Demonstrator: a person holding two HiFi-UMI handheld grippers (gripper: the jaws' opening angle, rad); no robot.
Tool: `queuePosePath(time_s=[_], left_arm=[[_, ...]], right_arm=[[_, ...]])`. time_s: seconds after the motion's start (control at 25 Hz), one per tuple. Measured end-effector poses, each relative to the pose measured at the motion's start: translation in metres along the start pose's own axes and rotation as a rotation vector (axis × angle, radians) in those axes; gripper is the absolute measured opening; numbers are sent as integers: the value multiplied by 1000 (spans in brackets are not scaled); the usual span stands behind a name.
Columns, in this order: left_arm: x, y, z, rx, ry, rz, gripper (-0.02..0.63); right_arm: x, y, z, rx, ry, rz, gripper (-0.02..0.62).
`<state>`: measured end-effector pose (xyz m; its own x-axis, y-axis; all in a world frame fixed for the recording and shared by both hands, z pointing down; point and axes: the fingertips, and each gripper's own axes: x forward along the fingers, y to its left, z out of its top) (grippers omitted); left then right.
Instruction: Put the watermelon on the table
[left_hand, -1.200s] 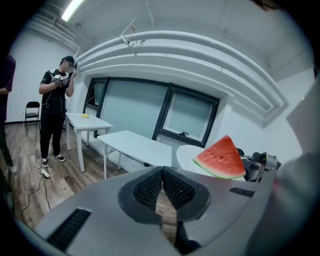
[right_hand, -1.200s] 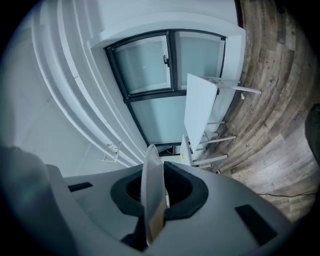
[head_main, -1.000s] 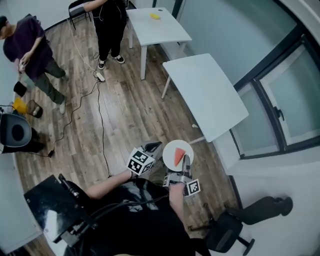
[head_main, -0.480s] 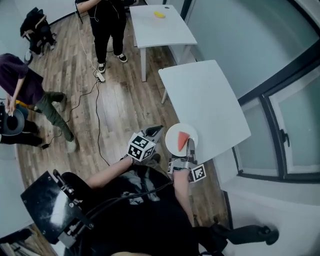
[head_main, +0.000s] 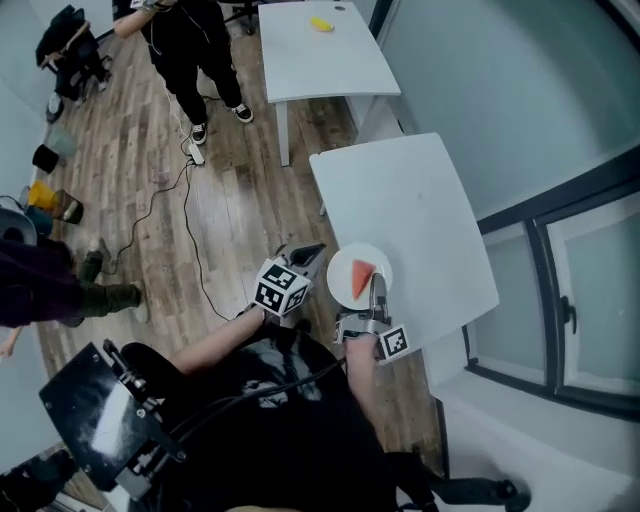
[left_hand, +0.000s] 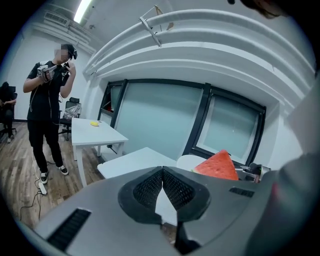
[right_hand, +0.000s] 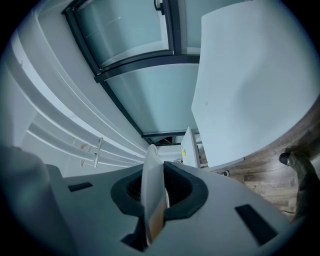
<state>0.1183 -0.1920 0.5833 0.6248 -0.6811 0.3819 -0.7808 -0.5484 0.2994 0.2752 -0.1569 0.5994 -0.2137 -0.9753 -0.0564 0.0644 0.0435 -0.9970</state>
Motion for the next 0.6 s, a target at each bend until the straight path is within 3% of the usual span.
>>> queuePosePath(time_s=[0.32,0.6], left_arm=[[102,92,65,10,33,-94,6],[178,150,79,55,117,-183,6]], right_arm=[[142,-12,24,-57,-53,-18,29],[232,-48,43,-119,-59,-45,29]])
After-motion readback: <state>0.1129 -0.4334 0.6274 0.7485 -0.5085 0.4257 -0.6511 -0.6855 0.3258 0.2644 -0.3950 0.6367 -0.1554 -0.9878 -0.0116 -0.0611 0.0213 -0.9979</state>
